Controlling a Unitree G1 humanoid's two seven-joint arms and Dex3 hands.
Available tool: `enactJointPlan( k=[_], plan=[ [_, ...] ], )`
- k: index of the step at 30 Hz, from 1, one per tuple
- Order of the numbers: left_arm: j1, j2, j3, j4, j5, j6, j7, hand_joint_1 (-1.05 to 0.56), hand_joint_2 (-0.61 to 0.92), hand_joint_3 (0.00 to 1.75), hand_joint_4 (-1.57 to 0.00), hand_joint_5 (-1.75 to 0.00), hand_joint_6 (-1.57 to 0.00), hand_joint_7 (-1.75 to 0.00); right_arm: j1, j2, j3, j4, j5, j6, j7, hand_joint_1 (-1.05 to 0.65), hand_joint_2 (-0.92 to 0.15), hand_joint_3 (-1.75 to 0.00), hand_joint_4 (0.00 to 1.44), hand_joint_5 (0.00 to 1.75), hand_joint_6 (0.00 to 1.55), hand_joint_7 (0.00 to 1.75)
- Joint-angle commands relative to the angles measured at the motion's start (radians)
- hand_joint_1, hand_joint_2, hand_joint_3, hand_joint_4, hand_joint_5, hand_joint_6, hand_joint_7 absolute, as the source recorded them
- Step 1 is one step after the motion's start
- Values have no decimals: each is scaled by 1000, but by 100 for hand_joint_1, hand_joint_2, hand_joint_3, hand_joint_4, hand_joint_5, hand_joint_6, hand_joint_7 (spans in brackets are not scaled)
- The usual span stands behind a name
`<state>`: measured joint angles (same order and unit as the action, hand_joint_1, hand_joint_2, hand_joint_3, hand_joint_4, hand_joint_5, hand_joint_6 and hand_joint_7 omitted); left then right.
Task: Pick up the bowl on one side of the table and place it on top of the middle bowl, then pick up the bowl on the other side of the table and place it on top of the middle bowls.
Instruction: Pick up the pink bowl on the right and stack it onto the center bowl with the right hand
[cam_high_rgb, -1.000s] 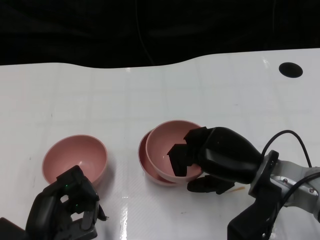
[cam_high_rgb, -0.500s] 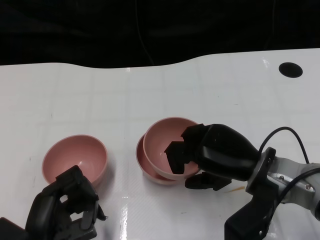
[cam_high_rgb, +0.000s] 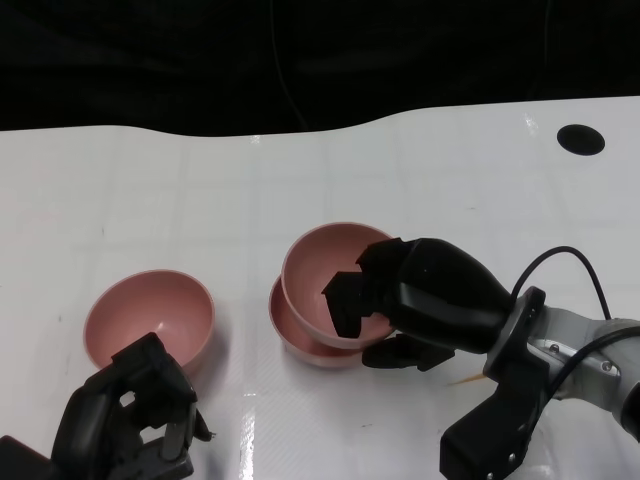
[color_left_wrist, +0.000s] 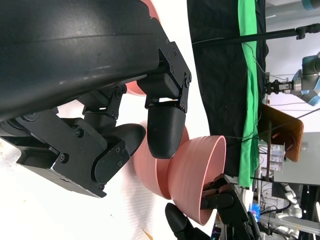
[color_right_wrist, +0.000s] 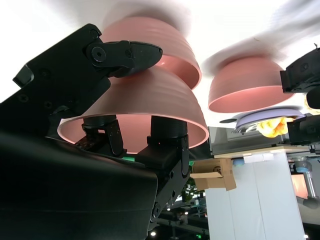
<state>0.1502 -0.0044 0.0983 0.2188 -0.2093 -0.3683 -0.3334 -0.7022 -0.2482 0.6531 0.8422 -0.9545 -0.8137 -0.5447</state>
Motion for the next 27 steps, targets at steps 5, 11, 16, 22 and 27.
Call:
enactJointPlan(
  k=[5, 11, 16, 22, 27],
  plan=[
    [-2, 7, 2, 5, 4, -22, 10, -3, 56, 124, -76, -175, -70, -164, -30, 9, 16, 30, -1, 9, -9, -16, -72, -59, 88, 175, 60, 175],
    [-3, 5, 3, 5, -7, -17, 3, -3, 56, 125, -75, -175, -70, -164, -38, 16, 26, 43, 6, 17, 10, -18, -75, -58, 87, 175, 59, 175],
    [-2, 1, 2, 4, -9, -21, 4, -4, 55, 125, -76, -175, -71, -165, -36, 20, 31, 51, 3, 19, 0, -18, -74, -57, 87, 175, 59, 175],
    [1, 1, -1, -2, 1, -21, 9, -5, 55, 125, -77, -175, -71, -165, -37, 28, 40, 71, -3, 18, -20, -16, -75, -55, 86, 175, 59, 175],
    [1, -3, -2, -3, 0, -19, 11, -5, 56, 124, -76, -175, -70, -164, -41, 32, 50, 94, -8, 17, -36, -16, -76, -54, 85, 175, 59, 175]
  ],
)
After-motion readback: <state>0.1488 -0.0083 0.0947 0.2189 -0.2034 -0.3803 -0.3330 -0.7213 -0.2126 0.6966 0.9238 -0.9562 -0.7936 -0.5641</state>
